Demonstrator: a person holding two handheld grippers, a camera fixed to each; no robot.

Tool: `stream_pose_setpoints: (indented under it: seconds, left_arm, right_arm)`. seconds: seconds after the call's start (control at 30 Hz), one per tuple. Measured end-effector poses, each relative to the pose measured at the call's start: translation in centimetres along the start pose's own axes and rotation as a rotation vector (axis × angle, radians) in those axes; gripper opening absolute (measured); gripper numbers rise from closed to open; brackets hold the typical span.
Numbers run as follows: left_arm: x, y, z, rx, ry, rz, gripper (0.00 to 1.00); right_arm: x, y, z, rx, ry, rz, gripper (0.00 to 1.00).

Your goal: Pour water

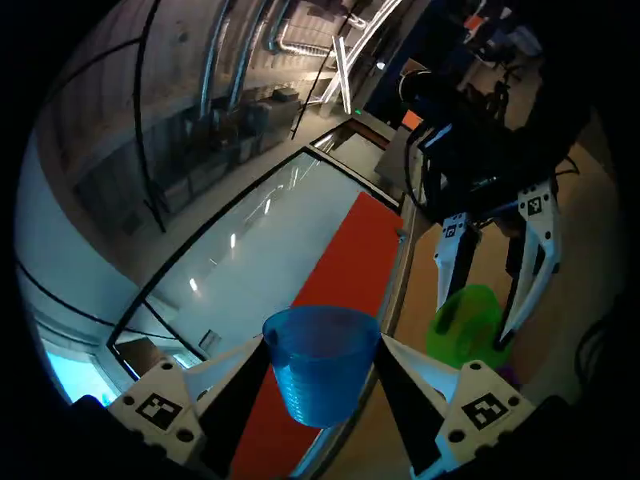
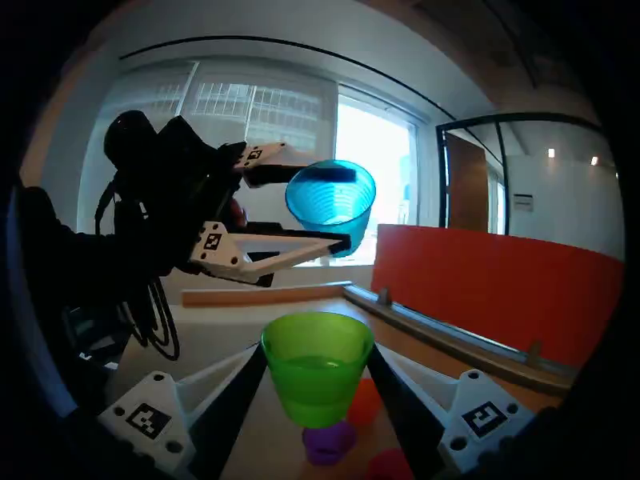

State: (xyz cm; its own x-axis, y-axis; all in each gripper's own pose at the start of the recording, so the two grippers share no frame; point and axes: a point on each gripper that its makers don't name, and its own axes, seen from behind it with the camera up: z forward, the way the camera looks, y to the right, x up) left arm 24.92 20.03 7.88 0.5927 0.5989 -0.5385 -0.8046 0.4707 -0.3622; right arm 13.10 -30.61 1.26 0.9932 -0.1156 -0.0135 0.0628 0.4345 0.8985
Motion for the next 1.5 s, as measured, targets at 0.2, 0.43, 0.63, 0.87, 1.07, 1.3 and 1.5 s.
stream_pose_setpoints:
  seconds: [0.2,0.43,0.63,0.87,1.07,1.3,1.5]
  left_arm:
    - [-1.0,0.2,0.2,-0.009,-0.012,-0.175,0.85]
    - [-1.3,0.0,0.2,-0.007,-0.001,-0.333,0.85]
    - [-1.4,0.0,-0.3,-0.011,0.023,-0.485,0.85]
    - [-1.4,-0.4,-0.5,-0.009,0.062,-0.693,0.85]
    - [-1.9,-0.5,-0.7,-0.01,0.064,-0.803,0.85]
    - [-2.7,0.8,-1.2,-0.03,0.041,-0.863,0.85]
    - [-3.6,2.2,-1.8,-0.061,0.007,-0.87,0.85]
  right_arm:
    - [0.0,0.1,-0.2,-0.006,0.005,0.002,0.91]
    - [0.3,0.2,-0.4,-0.01,0.008,-0.004,0.91]
    - [0.3,0.4,-0.7,-0.013,0.012,-0.004,0.91]
    - [0.5,0.6,-1.0,-0.023,0.019,0.003,0.91]
    - [0.9,0.6,-1.2,-0.028,0.025,0.004,0.91]
    - [1.0,0.6,-1.6,-0.029,0.017,0.006,0.91]
    - [0.6,0.8,-2.3,-0.029,-0.012,0.007,0.91]
